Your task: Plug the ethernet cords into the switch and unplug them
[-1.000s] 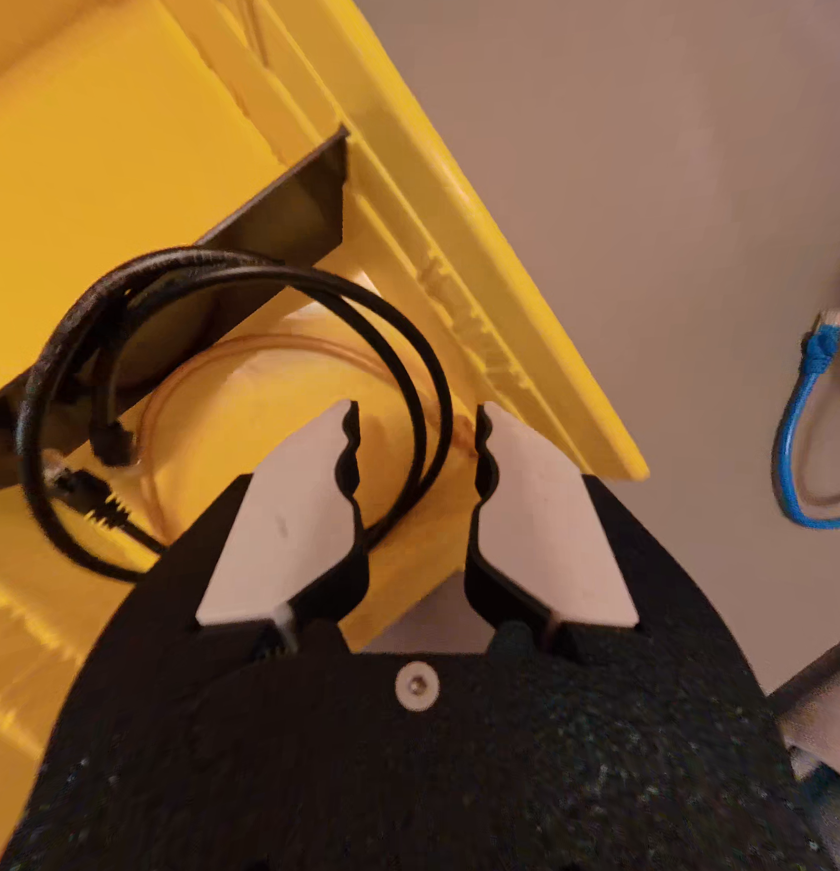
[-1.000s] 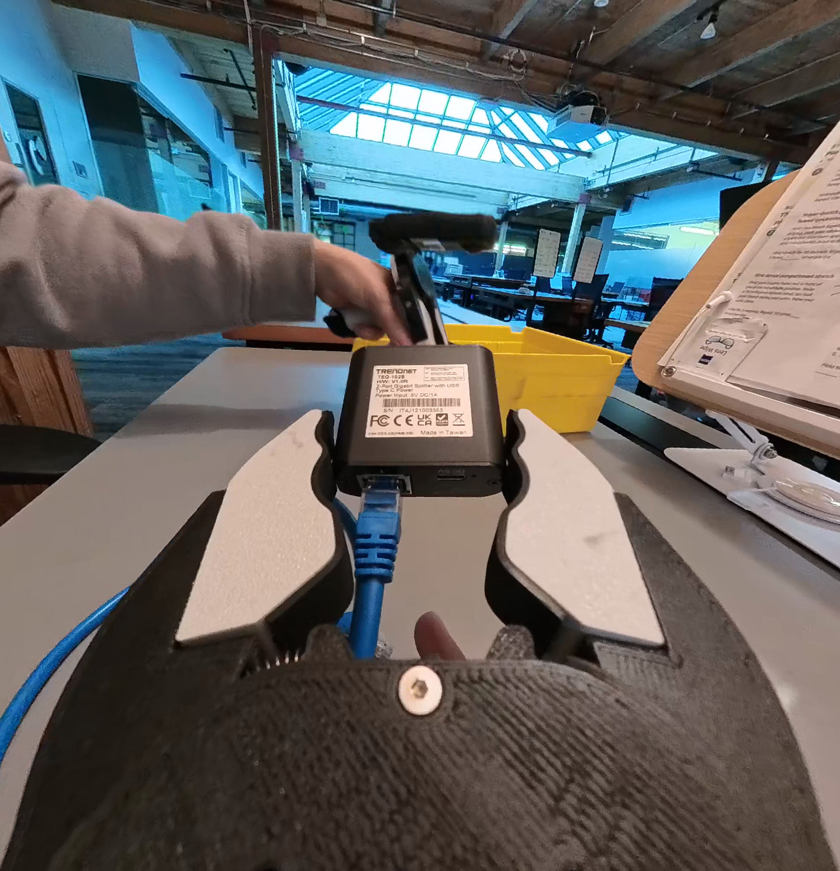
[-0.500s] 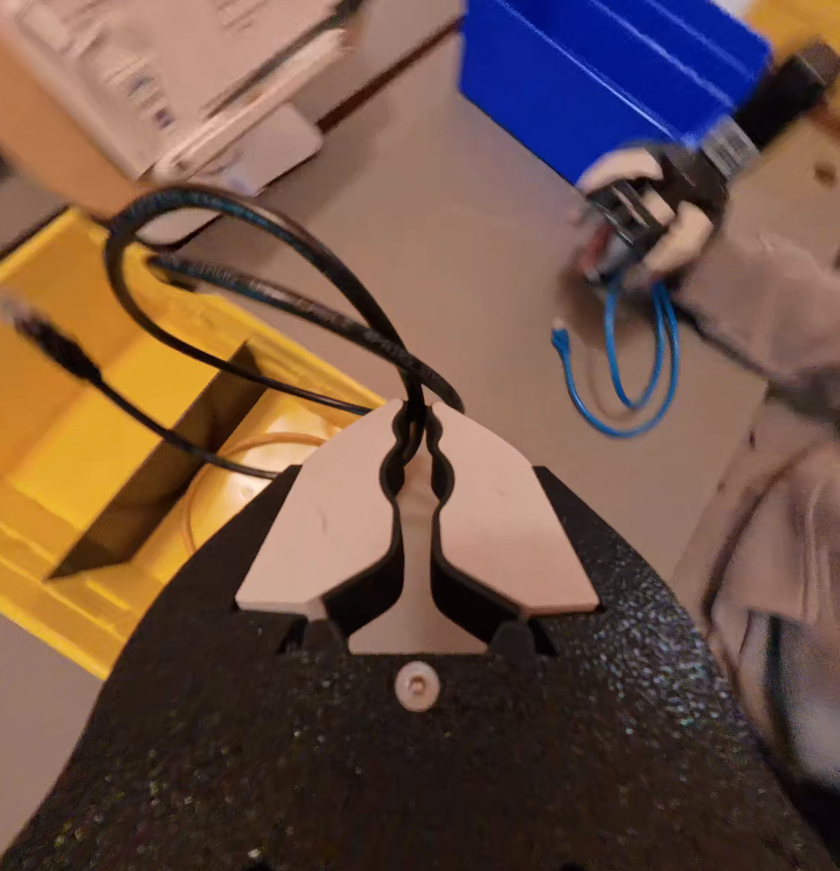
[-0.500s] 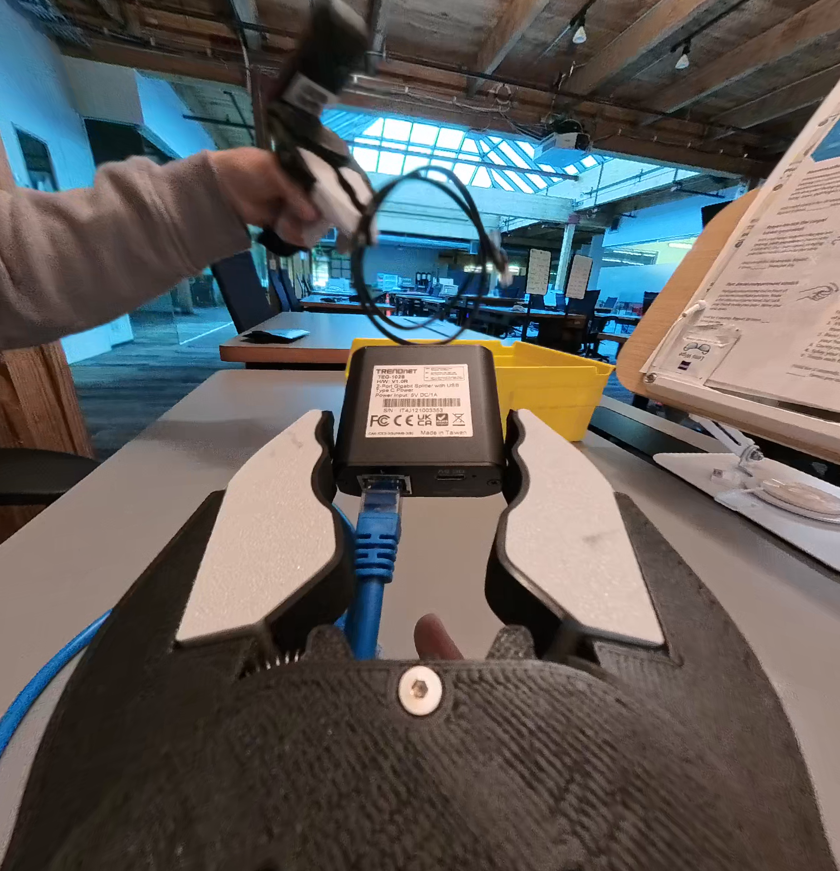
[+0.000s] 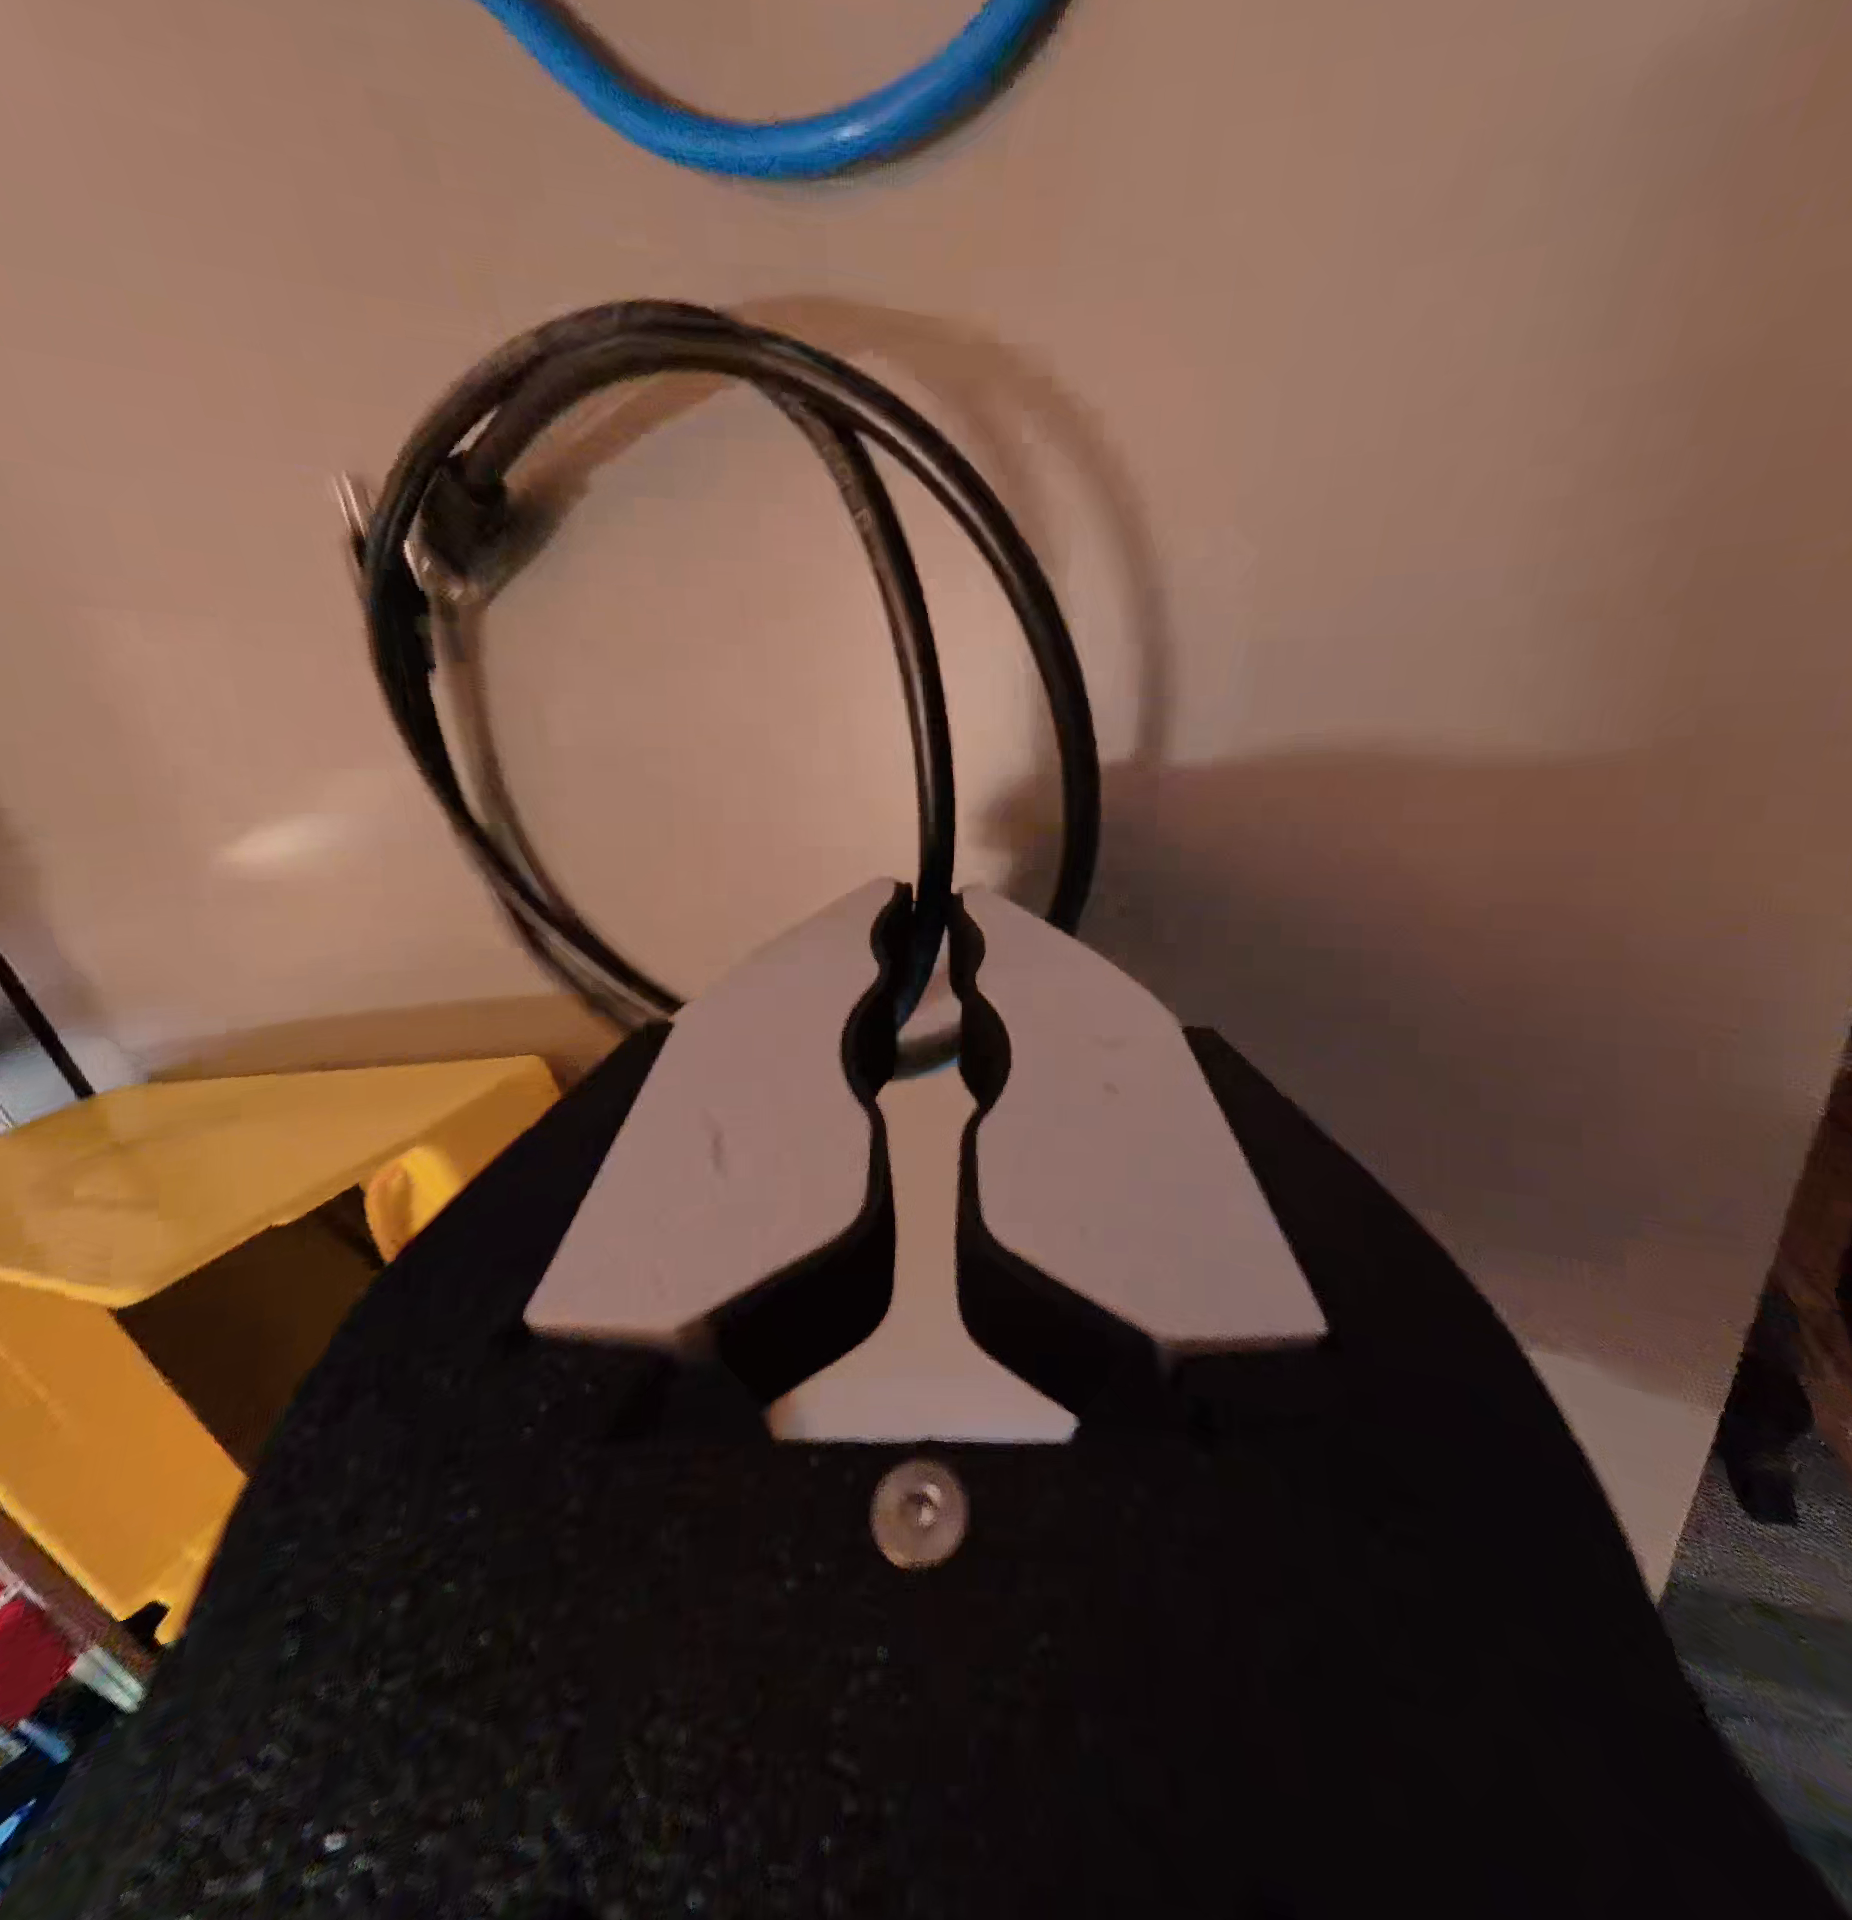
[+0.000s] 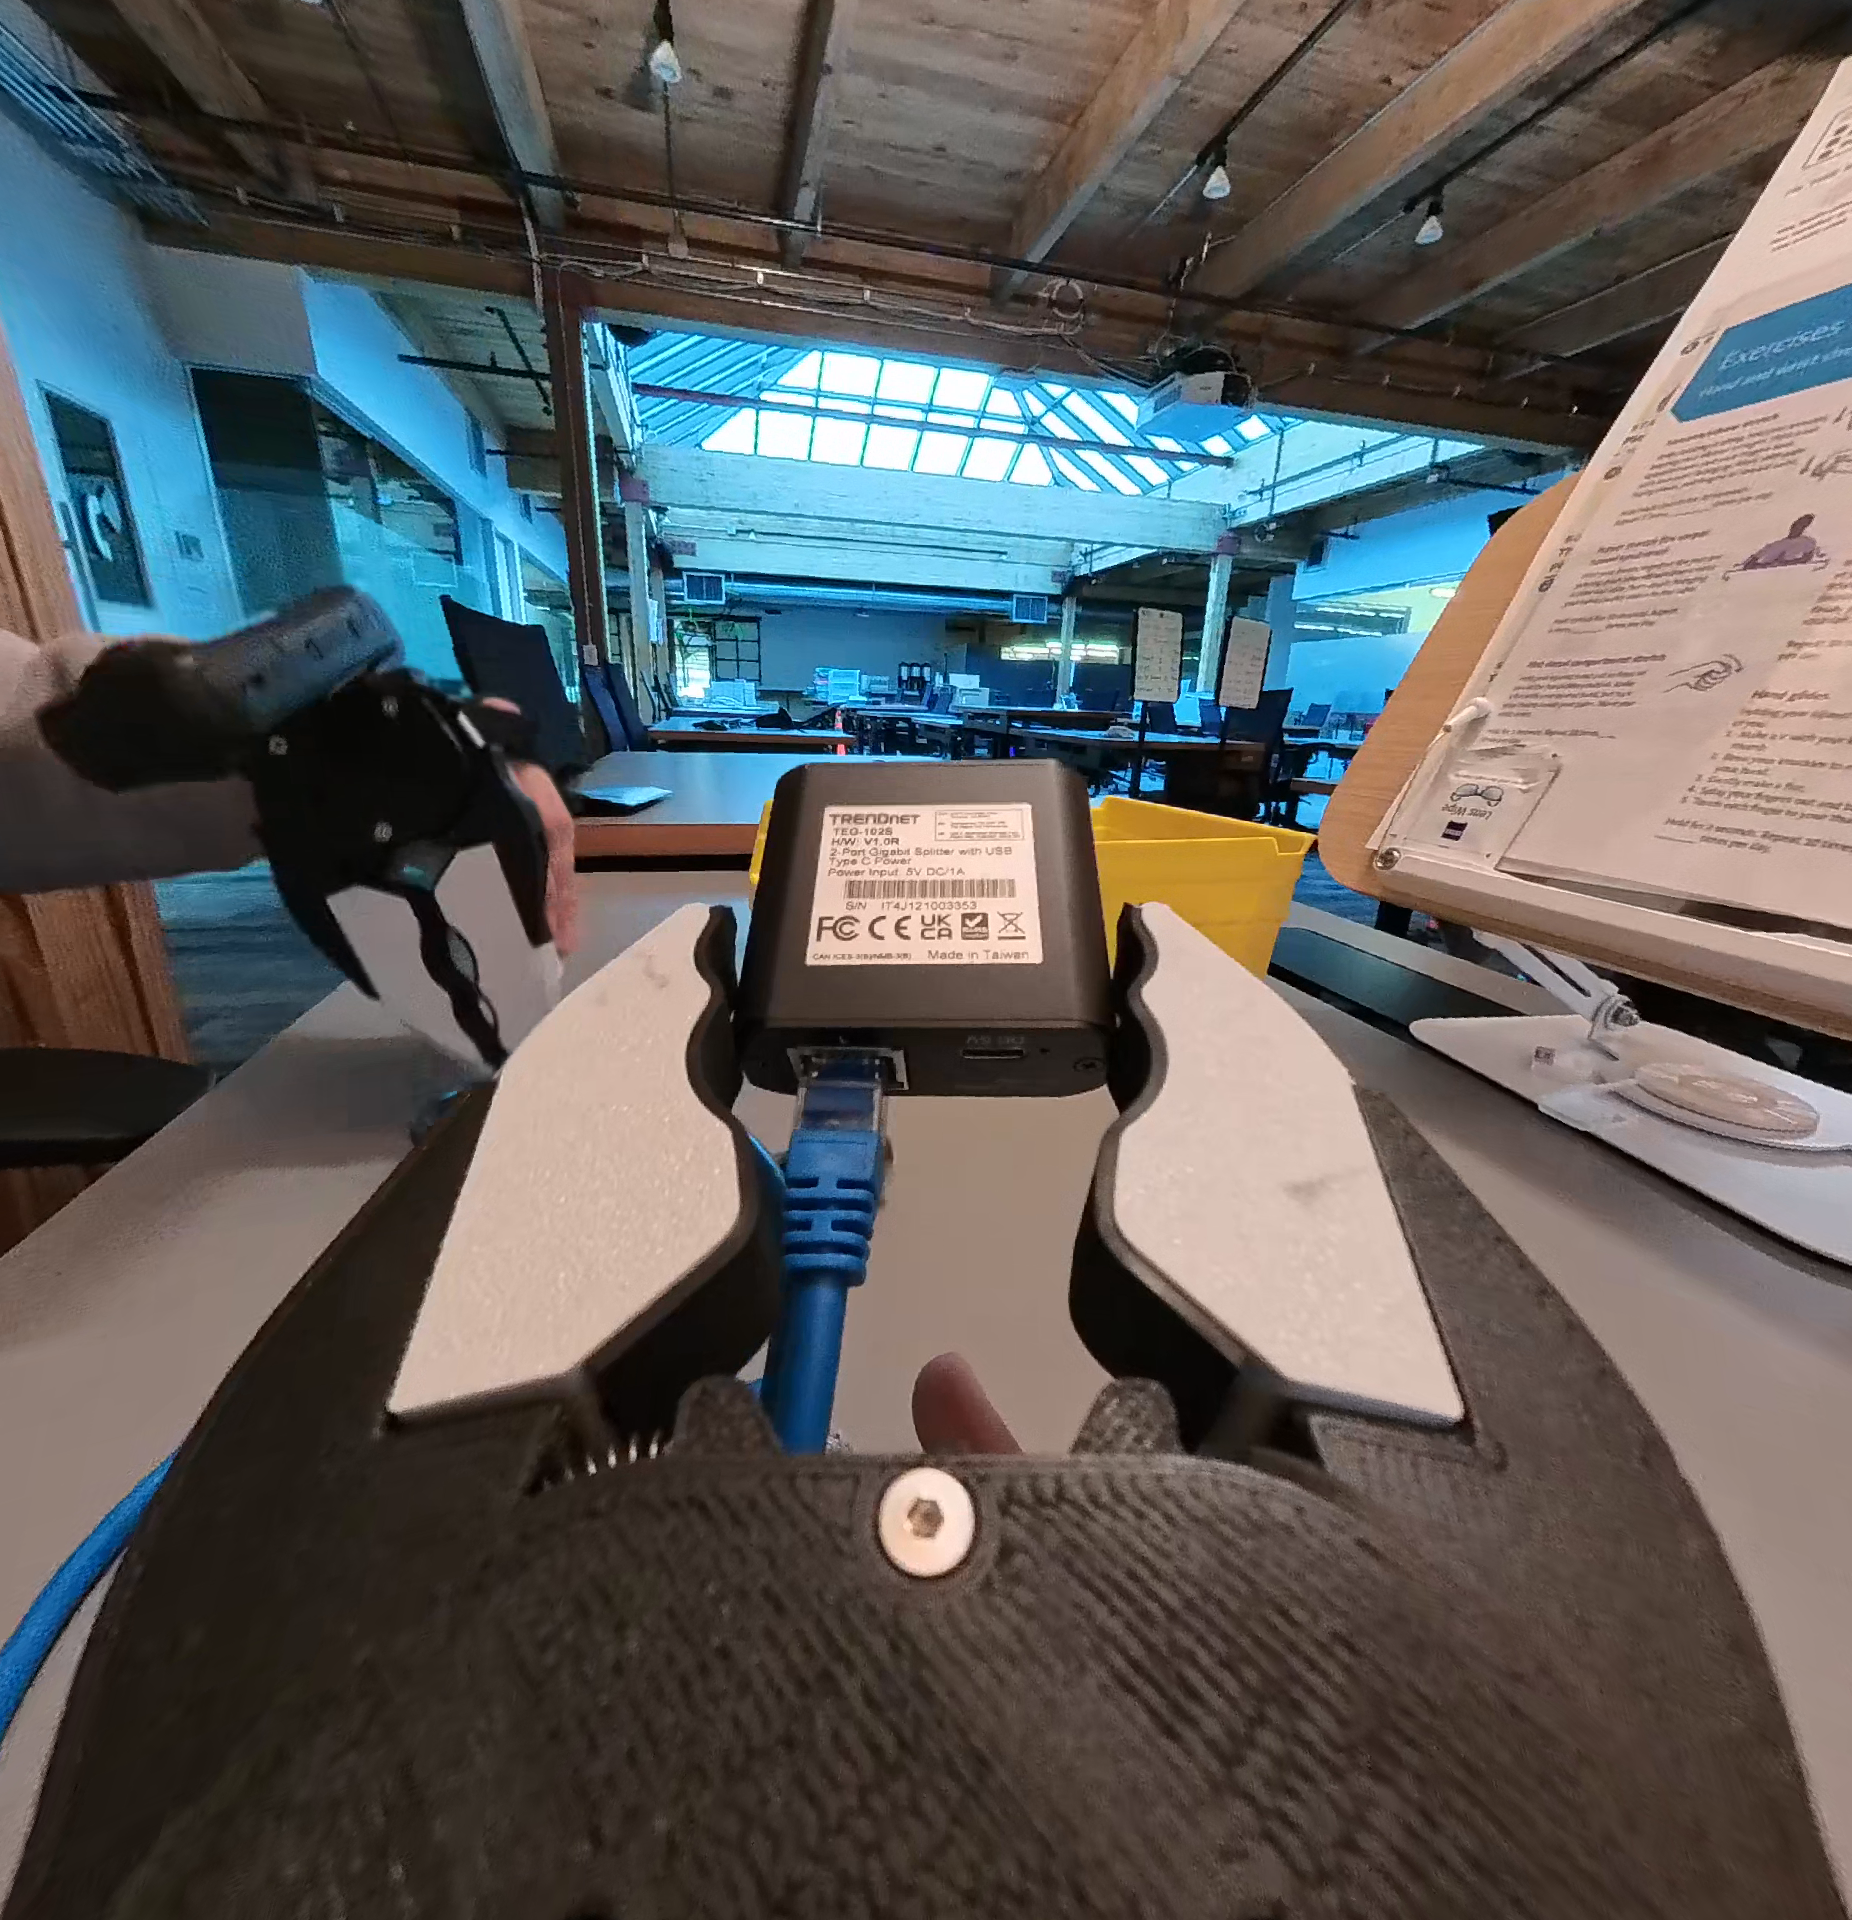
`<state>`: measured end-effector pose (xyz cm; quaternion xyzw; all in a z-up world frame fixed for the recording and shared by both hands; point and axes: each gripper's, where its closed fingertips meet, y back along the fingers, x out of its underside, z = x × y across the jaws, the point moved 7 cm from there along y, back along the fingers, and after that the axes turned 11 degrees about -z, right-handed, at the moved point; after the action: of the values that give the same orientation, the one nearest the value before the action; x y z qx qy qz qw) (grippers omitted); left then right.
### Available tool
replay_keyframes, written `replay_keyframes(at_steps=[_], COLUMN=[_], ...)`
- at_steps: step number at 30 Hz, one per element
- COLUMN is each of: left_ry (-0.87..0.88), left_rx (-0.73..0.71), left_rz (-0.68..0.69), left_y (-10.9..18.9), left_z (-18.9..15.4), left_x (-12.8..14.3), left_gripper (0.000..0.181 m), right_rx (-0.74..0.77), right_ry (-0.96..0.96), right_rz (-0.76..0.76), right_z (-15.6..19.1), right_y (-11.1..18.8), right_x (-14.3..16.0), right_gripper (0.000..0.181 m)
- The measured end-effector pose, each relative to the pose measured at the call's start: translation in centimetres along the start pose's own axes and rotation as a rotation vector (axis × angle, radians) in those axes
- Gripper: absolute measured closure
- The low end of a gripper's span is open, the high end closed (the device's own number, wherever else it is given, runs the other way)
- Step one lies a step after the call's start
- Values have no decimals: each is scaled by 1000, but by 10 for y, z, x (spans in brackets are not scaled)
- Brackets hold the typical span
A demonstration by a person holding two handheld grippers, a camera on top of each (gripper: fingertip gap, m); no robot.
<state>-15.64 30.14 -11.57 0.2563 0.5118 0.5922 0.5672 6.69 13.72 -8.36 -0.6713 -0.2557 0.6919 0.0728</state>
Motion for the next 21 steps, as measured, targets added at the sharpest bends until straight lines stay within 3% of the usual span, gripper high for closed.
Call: replay_keyframes(at_steps=[6,9,11,13,15,17,21], left_ry=[48,170,326,561,865,1101,1204], left_rx=[15,92,143,48,-44,-11,28], left_rz=[-80,-155,-232,-325,-386,-411,-415], left_y=[-1,10,20,26,18,0,-37], left_z=[-9,-11,-8,9,28,39,52], left_x=[7,8,4,-6,-15,-20,-30], left_gripper=[174,160,153,152,154,153,150], right_rx=[-12,-15,-12,-14,-35,-70,-138], right_ry=[12,15,9,4,-1,-3,-12], right_rz=[21,29,24,20,25,28,20], right_z=[2,2,2,1,2,5,9], right_y=[-2,-3,-2,-2,-2,-2,-2], right_x=[2,2,2,1,2,2,1], right_gripper=[110,110,110,110,111,110,111])
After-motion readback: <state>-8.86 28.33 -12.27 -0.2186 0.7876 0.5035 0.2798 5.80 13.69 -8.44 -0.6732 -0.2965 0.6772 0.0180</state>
